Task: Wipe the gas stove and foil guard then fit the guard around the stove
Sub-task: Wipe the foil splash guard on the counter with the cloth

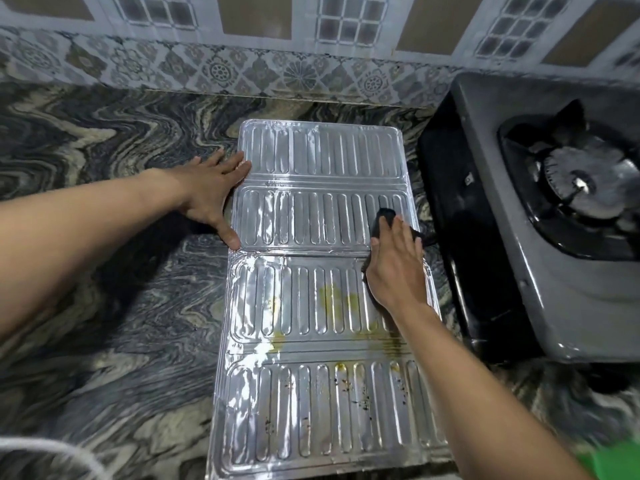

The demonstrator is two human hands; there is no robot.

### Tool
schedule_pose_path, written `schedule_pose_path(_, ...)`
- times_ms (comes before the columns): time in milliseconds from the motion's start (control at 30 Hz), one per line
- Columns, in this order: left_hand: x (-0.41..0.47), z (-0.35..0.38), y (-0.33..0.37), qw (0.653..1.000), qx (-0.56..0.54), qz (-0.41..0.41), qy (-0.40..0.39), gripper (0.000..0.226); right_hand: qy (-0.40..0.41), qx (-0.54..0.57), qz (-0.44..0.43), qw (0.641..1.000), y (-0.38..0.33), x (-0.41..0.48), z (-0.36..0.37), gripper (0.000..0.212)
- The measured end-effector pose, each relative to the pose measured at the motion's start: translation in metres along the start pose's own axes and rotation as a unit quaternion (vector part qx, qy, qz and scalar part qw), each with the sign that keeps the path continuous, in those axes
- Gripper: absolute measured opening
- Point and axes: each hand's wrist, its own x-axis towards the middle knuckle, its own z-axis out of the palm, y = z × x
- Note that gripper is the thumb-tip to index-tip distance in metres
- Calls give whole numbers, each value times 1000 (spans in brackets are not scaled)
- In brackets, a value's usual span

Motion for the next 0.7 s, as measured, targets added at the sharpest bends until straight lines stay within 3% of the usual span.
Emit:
schedule_pose_path(200,-22,11,15,997,-77,-16,-20,156,2,-14,-10,1000,2,5,2,53)
schedule_pose_path(367,-30,33,23,999,-18,-31,-8,164,-4,-5,-19,1000,1,7,-1,53)
schedule_pose_path(433,-29,34,23,999,-23,-34,-9,165,-11,-15,-67,998,-7,2,-3,53)
schedule_pose_path(567,-29,35,21,999,-37,-35,-14,165,-44,5,-251,967,-60,-32,6,53)
schedule_pose_path(700,-32,34,20,998,-56,-34,-17,165,-52,24,-276,960,-104,-74,29,51)
